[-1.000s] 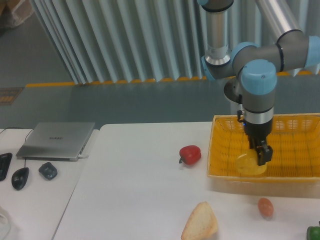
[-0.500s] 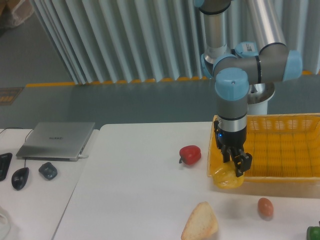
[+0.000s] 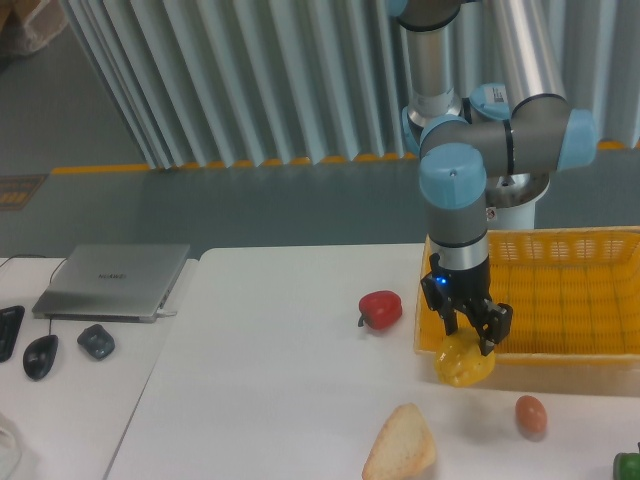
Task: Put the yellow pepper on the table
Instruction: 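Lift the yellow pepper and carry it over the basket rim, then lower the pepper onto the table beside the basket and release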
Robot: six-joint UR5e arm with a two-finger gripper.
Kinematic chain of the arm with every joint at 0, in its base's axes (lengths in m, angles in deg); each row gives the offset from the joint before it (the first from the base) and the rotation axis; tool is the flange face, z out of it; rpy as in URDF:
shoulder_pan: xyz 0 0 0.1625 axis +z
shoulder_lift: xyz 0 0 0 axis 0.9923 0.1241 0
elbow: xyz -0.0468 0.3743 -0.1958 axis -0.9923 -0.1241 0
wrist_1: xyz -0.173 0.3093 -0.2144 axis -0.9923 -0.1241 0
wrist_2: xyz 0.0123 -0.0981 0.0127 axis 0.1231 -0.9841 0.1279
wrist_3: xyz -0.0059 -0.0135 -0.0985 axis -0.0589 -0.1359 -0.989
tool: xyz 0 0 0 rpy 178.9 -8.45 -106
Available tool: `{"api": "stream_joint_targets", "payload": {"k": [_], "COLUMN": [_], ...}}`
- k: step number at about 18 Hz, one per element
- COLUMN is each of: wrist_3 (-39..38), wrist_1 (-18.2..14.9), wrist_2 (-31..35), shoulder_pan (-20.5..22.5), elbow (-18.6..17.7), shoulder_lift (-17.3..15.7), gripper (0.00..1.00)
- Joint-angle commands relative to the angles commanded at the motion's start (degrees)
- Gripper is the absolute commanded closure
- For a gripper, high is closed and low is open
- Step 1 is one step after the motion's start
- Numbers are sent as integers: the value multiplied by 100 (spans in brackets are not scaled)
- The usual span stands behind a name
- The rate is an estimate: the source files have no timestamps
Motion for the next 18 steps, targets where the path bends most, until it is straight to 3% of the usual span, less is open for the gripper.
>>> {"api": "stream_joint_targets", "payload": {"k": [4,7,18], "wrist_3": [-245,-614,-1248], "wrist_1": [552,747,739], "wrist_2": [-35,-35,-44], "shoulder_pan": [-44,-53,-132], "elbow": [71,71,-104], "shoulder_lift": [10,80,317], "gripper": [48,48,45]}}
